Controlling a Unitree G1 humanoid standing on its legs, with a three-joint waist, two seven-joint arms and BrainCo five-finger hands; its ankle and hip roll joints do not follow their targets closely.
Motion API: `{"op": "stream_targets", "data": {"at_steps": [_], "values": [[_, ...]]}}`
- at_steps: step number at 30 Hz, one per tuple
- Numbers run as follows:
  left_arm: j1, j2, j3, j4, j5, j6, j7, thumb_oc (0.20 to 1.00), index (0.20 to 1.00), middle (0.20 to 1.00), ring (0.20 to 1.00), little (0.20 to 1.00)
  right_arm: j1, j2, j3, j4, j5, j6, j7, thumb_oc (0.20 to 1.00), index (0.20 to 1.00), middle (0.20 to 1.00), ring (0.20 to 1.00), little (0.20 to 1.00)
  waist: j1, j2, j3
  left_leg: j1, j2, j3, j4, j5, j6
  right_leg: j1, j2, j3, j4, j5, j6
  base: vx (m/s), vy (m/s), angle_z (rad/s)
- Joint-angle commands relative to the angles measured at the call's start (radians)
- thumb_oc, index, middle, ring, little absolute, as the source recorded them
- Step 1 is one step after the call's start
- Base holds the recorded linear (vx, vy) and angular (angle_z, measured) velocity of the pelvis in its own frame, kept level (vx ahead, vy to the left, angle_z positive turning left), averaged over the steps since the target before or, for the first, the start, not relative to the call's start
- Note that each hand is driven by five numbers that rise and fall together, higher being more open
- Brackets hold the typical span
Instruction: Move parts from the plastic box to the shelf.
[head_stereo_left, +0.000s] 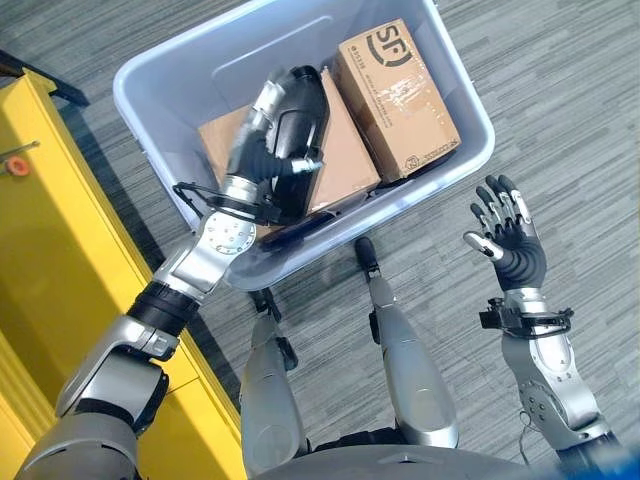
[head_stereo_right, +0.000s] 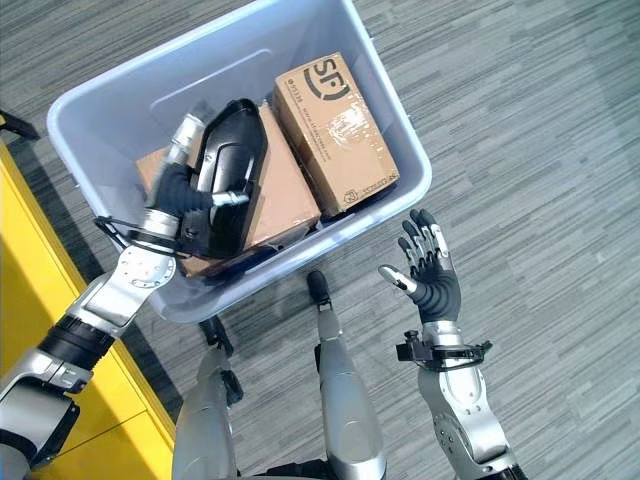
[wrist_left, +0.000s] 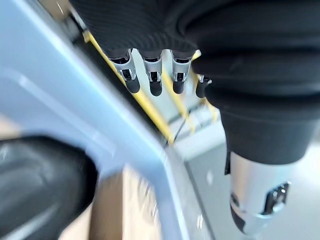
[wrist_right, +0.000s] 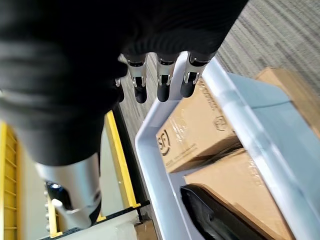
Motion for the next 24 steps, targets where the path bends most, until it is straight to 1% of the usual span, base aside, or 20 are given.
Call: {"op": "stream_targets", "data": {"at_steps": [1,4,5,7,9,10,11,12,15,18,22,24], "values": [[0.004,-0.014,0.088,-0.083,-0.091,-0.102,0.076,1.000,1.000,1.000,1.000,1.000,0.020,-0.001,-0.098,-0.083,-0.011,-0.059,-0.003,1.000,1.000,1.000,1.000,1.000,-0.021,-0.011,0.019,-0.004,-0.006,-0.015,0.117,-0.078,-0.007,-0.003,-0.034,-0.032,0.145,-0.109,0.031,0.00,0.000,0.00],[0.026,-0.034,0.112,-0.098,-0.071,-0.095,0.098,1.000,1.000,1.000,1.000,1.000,0.023,0.002,-0.102,-0.084,-0.014,-0.058,-0.009,1.000,1.000,1.000,1.000,1.000,-0.019,-0.013,0.020,-0.004,-0.007,-0.017,0.117,-0.078,-0.006,-0.001,-0.034,-0.034,0.143,-0.109,0.030,0.00,-0.012,0.05],[0.045,-0.069,0.128,-0.098,-0.057,-0.087,0.123,1.000,1.000,1.000,1.000,1.000,0.022,0.005,-0.102,-0.085,-0.015,-0.054,-0.013,1.000,1.000,1.000,1.000,1.000,-0.017,-0.017,0.021,-0.004,-0.008,-0.019,0.118,-0.080,-0.005,0.000,-0.035,-0.035,0.143,-0.109,0.030,0.00,-0.009,0.09],[0.052,-0.097,0.137,-0.083,-0.029,-0.066,0.154,1.000,1.000,1.000,1.000,1.000,0.018,0.006,-0.100,-0.090,-0.018,-0.053,-0.019,1.000,1.000,1.000,1.000,1.000,-0.015,-0.021,0.026,-0.006,-0.008,-0.020,0.120,-0.082,-0.004,0.001,-0.035,-0.035,0.144,-0.109,0.029,-0.01,-0.016,0.09],[0.054,-0.103,0.138,-0.077,-0.013,-0.054,0.163,1.000,1.000,1.000,1.000,1.000,0.017,0.006,-0.101,-0.092,-0.019,-0.053,-0.023,1.000,1.000,1.000,1.000,1.000,-0.015,-0.023,0.028,-0.008,-0.009,-0.021,0.121,-0.083,-0.003,0.001,-0.036,-0.035,0.145,-0.109,0.029,0.00,-0.006,0.03],[0.054,-0.120,0.139,-0.067,0.033,-0.025,0.191,1.000,1.000,1.000,1.000,1.000,0.013,0.007,-0.101,-0.092,-0.026,-0.050,-0.032,1.000,1.000,1.000,1.000,1.000,-0.015,-0.026,0.031,-0.009,-0.009,-0.023,0.121,-0.083,-0.002,0.001,-0.036,-0.035,0.144,-0.109,0.029,0.00,0.000,0.00],[0.053,-0.120,0.138,-0.067,0.034,-0.025,0.192,1.000,1.000,1.000,1.000,1.000,0.013,0.007,-0.101,-0.092,-0.027,-0.050,-0.032,1.000,1.000,1.000,1.000,1.000,-0.015,-0.026,0.032,-0.009,-0.009,-0.023,0.121,-0.083,-0.002,0.001,-0.036,-0.035,0.144,-0.109,0.029,0.00,0.000,0.00],[0.057,-0.133,0.136,-0.051,0.080,0.005,0.207,1.000,1.000,1.000,1.000,1.000,0.005,0.011,-0.100,-0.092,-0.030,-0.047,-0.043,1.000,1.000,1.000,1.000,1.000,-0.013,-0.030,0.037,-0.013,-0.010,-0.023,0.123,-0.083,0.000,-0.001,-0.035,-0.036,0.146,-0.110,0.029,0.00,0.000,0.00],[0.057,-0.146,0.130,-0.023,0.117,0.033,0.214,1.000,1.000,1.000,1.000,1.000,-0.004,0.012,-0.100,-0.088,-0.036,-0.042,-0.052,1.000,1.000,1.000,1.000,1.000,-0.013,-0.033,0.043,-0.015,-0.010,-0.023,0.125,-0.083,0.001,-0.003,-0.034,-0.036,0.145,-0.108,0.028,0.00,0.000,0.00],[0.049,-0.158,0.121,0.018,0.133,0.056,0.215,1.000,1.000,1.000,1.000,1.000,-0.014,0.013,-0.098,-0.083,-0.041,-0.036,-0.063,1.000,1.000,1.000,1.000,1.000,-0.012,-0.034,0.047,-0.020,-0.011,-0.023,0.127,-0.082,0.004,-0.006,-0.033,-0.036,0.147,-0.108,0.028,0.00,0.000,0.00],[0.035,-0.165,0.113,0.064,0.128,0.068,0.222,1.000,1.000,1.000,1.000,1.000,-0.021,0.013,-0.096,-0.083,-0.043,-0.035,-0.070,1.000,1.000,1.000,1.000,1.000,-0.012,-0.037,0.047,-0.029,-0.012,-0.024,0.129,-0.082,0.005,-0.016,-0.031,-0.036,0.150,-0.108,0.026,0.00,0.000,0.00],[0.020,-0.181,0.103,0.123,0.116,0.087,0.236,1.000,1.000,1.000,1.000,1.000,-0.028,0.015,-0.089,-0.080,-0.046,-0.031,-0.080,1.000,1.000,1.000,1.000,1.000,-0.013,-0.039,0.047,-0.045,-0.012,-0.026,0.133,-0.081,0.007,-0.029,-0.030,-0.037,0.152,-0.108,0.025,0.05,0.010,0.00]]}}
